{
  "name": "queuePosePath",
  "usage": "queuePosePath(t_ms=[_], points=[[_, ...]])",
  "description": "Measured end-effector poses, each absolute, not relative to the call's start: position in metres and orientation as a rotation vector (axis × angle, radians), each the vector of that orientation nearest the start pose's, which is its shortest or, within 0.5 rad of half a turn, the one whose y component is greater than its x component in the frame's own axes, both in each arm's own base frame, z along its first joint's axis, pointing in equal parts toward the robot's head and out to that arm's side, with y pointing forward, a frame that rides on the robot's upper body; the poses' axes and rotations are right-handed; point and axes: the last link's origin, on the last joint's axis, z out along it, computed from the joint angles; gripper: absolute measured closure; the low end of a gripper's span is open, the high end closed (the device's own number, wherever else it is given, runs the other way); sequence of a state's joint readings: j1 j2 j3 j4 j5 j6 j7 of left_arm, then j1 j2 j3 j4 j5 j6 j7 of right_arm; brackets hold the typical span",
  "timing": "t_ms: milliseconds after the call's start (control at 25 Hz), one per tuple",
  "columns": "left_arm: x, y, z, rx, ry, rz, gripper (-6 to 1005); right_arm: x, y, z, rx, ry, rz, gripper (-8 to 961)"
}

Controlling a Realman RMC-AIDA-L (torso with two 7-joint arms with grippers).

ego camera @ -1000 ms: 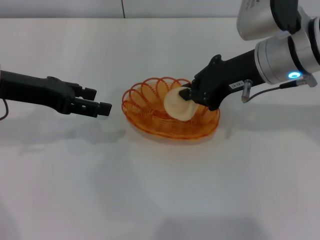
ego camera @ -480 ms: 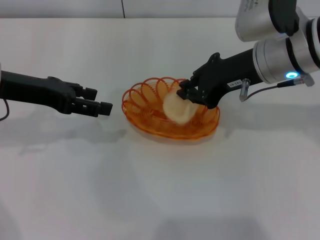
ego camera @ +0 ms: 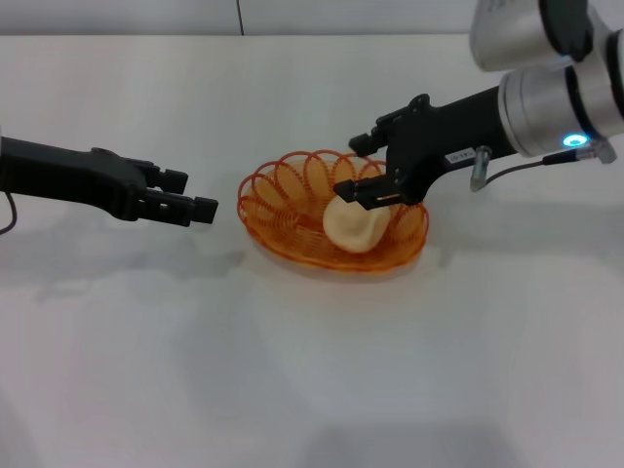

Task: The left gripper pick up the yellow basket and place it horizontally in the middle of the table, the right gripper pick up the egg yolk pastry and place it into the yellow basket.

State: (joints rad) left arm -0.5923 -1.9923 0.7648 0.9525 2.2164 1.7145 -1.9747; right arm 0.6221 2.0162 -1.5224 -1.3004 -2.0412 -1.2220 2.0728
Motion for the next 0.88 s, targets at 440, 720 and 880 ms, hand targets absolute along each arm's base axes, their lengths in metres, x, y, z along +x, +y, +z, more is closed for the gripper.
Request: queuePosePath(t_ms=[440,720,880], points=[[-0.245,0.349,0.063,-2.769,-1.012,-0.319,212,0.146,0.350,0.014,-2.805,0.299,0.337,351],[-0.247,0.350,0.064,-2.761,-1.007,-0.327,212,0.186,0.333,0.030,-2.739,0.412,0.412,336],[-0.247,0.350,0.063,-2.763,-1.002,-0.328,212,0.199,0.327,0.033,-2.722,0.464,0.407,326]])
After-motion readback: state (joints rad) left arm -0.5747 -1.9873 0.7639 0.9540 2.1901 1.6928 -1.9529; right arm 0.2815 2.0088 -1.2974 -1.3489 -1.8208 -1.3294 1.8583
